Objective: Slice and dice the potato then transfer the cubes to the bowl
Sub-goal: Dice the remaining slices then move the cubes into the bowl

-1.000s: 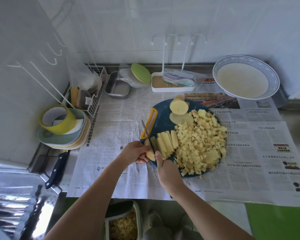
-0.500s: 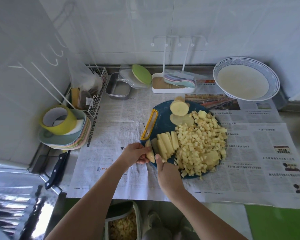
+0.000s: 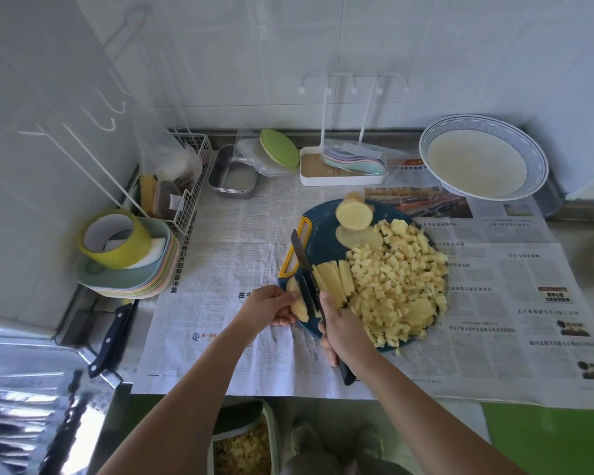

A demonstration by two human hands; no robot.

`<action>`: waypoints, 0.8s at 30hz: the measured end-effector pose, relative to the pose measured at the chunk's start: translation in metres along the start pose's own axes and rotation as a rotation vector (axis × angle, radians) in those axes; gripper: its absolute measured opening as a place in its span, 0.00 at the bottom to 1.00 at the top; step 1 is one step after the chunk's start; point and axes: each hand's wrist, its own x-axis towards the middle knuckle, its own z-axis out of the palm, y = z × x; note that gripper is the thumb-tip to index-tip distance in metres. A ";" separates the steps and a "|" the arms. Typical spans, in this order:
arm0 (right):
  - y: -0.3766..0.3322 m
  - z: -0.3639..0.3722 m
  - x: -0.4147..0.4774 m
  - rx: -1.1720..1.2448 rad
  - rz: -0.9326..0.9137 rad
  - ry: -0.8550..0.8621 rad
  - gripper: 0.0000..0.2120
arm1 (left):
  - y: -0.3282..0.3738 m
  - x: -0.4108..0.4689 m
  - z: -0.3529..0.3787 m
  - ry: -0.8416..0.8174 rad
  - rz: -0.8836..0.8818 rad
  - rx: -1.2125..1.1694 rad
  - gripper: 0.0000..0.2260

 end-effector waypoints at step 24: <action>0.007 0.010 -0.052 0.054 0.098 -0.113 0.29 | 0.008 0.005 -0.009 -0.137 0.028 0.099 0.10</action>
